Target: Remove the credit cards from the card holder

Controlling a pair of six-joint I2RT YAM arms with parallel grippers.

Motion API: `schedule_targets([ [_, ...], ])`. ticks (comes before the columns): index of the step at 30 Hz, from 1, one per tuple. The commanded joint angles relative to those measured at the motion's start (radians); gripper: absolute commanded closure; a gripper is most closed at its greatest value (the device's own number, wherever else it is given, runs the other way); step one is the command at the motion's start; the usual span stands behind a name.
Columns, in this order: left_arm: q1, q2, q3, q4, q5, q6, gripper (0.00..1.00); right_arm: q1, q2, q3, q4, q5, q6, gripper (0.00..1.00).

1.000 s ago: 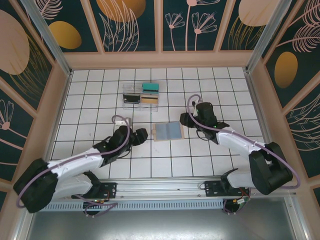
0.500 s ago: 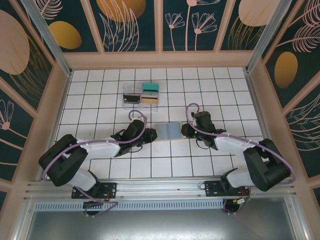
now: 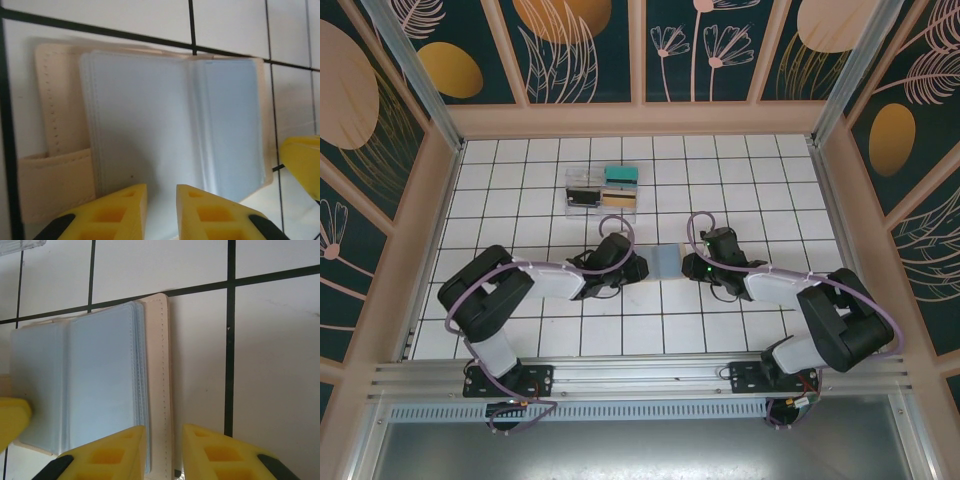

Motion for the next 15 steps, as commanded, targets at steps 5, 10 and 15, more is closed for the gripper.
schedule_targets([
  [5, -0.035, 0.085, 0.066, -0.03, 0.045, 0.013, 0.79, 0.011, 0.025, -0.01, 0.043, -0.001, 0.022, 0.74],
  [10, -0.038, 0.075, 0.07, -0.02, 0.049, 0.013, 0.8, 0.011, 0.033, -0.005, 0.042, -0.003, 0.023, 0.74],
  [15, -0.038, -0.021, 0.046, -0.039, -0.006, 0.026, 0.78, 0.011, -0.002, 0.008, 0.021, 0.018, 0.014, 0.7],
])
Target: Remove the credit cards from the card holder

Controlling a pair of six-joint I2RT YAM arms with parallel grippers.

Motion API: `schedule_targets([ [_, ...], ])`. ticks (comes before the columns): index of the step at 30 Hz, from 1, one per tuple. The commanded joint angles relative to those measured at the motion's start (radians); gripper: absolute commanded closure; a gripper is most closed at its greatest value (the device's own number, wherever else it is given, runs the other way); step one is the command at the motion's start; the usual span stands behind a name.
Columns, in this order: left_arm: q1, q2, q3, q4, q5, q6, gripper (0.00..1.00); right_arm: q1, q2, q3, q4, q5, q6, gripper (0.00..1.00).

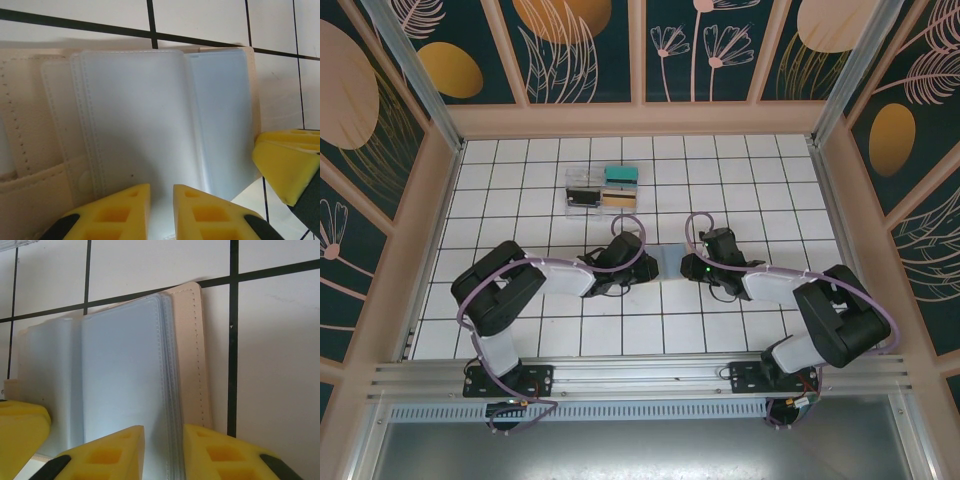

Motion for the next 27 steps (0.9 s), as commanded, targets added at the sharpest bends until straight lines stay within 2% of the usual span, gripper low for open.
schedule_targets([
  [1, -0.007, -0.092, -0.023, -0.04, -0.045, 0.026, 0.75, 0.008, -0.046, 0.009, -0.008, 0.029, 0.0, 0.68],
  [6, -0.007, -0.276, -0.06, -0.101, -0.188, 0.053, 0.48, 0.008, -0.172, 0.011, -0.049, 0.124, -0.022, 0.53],
  [10, -0.007, -0.427, -0.078, -0.224, -0.428, 0.068, 0.03, 0.008, -0.298, 0.006, -0.088, 0.241, -0.042, 0.38],
  [13, -0.005, -0.522, -0.101, -0.3, -0.633, 0.074, 0.01, 0.005, -0.393, -0.007, -0.095, 0.314, -0.064, 0.23],
  [16, 0.003, -0.59, -0.131, -0.339, -0.827, 0.106, 0.01, 0.004, -0.481, -0.025, -0.07, 0.384, -0.092, 0.13],
  [17, 0.006, -0.606, -0.147, -0.339, -0.89, 0.109, 0.01, 0.002, -0.502, -0.033, -0.055, 0.413, -0.099, 0.05],
  [19, 0.033, -0.64, -0.184, -0.341, -1.001, 0.106, 0.01, 0.002, -0.549, -0.057, -0.014, 0.491, -0.085, 0.01],
  [27, 0.293, -0.723, -0.305, -0.161, -1.073, 0.25, 0.01, -0.047, -0.578, -0.162, 0.286, 0.568, -0.347, 0.01],
])
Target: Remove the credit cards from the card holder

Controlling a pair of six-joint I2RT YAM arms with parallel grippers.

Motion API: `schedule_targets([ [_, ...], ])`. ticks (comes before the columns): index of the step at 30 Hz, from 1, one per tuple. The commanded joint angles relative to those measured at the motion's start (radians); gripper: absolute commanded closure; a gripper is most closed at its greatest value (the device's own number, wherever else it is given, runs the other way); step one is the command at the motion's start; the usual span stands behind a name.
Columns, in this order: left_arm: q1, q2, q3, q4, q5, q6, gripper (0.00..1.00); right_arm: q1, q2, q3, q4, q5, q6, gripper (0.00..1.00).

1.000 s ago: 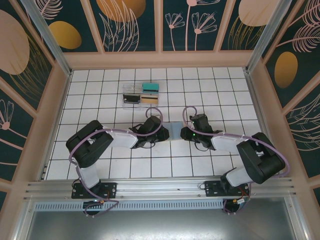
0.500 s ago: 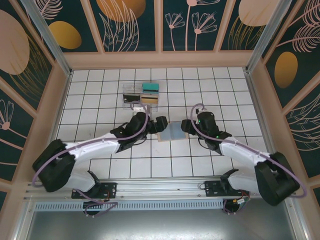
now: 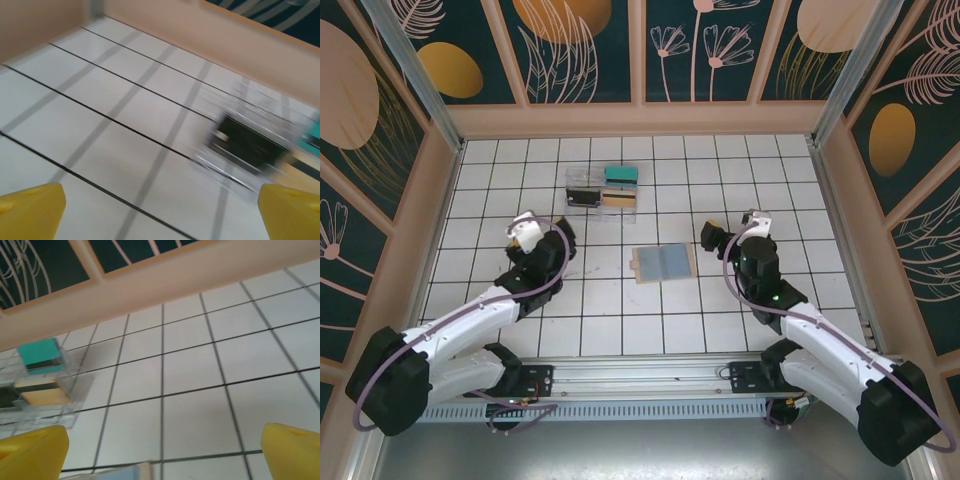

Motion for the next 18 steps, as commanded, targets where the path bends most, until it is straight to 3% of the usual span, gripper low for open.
schedule_targets([
  [1, 0.079, -0.017, -0.044, 0.149, -0.099, 0.137, 0.01, -0.05, 0.015, -0.032, 0.195, 0.081, -0.166, 0.01],
  [9, 0.319, 0.098, -0.093, 0.442, -0.011, 0.413, 0.01, -0.385, 0.25, -0.025, 0.333, -0.002, -0.089, 0.01],
  [10, 0.356, 0.123, -0.062, 0.4, 0.039, 0.408, 0.01, -0.414, 0.288, -0.009, 0.333, -0.014, -0.085, 0.01],
  [14, 0.41, 0.265, -0.02, 0.51, -0.015, 0.543, 0.01, -0.456, 0.382, 0.011, 0.439, -0.061, -0.123, 0.01],
  [18, 0.516, 0.371, -0.077, 0.678, 0.096, 0.497, 0.01, -0.511, 0.497, 0.057, 0.446, -0.135, -0.174, 0.01],
])
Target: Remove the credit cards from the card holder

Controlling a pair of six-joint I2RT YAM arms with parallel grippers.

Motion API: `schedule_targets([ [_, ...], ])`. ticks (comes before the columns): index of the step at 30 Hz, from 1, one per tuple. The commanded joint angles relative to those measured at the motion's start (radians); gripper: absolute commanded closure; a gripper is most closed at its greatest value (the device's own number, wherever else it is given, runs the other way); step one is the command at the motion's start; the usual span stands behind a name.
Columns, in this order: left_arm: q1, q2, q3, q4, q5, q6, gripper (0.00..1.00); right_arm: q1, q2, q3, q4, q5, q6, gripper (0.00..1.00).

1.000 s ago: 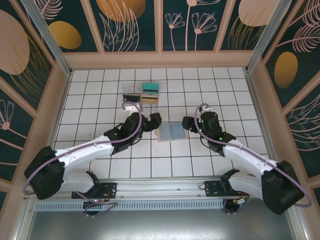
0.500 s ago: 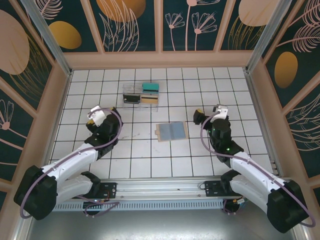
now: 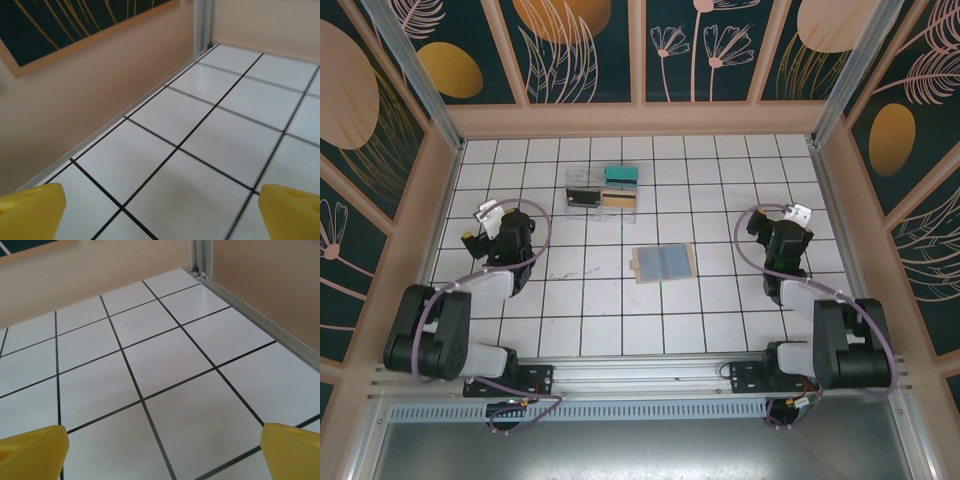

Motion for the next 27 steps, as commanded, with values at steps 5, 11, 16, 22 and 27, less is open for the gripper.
schedule_targets([
  [5, 0.087, 0.069, -0.103, 0.436, 0.204, 0.092, 0.01, -0.066, 0.154, 0.03, 0.195, -0.125, -0.058, 0.01],
  [11, 0.092, 0.05, -0.2, 0.606, 0.383, 0.16, 0.01, -0.068, 0.128, -0.02, 0.277, -0.222, -0.107, 0.01],
  [16, 0.092, 0.085, -0.257, 0.74, 0.49, 0.2, 0.01, -0.093, 0.143, -0.043, 0.34, -0.301, -0.122, 0.01],
  [22, 0.092, 0.102, -0.264, 0.766, 0.476, 0.196, 0.01, -0.099, 0.238, -0.132, 0.592, -0.387, -0.153, 0.01],
  [27, 0.092, 0.103, -0.267, 0.775, 0.475, 0.199, 0.01, -0.072, 0.233, -0.135, 0.591, -0.301, -0.155, 0.01],
])
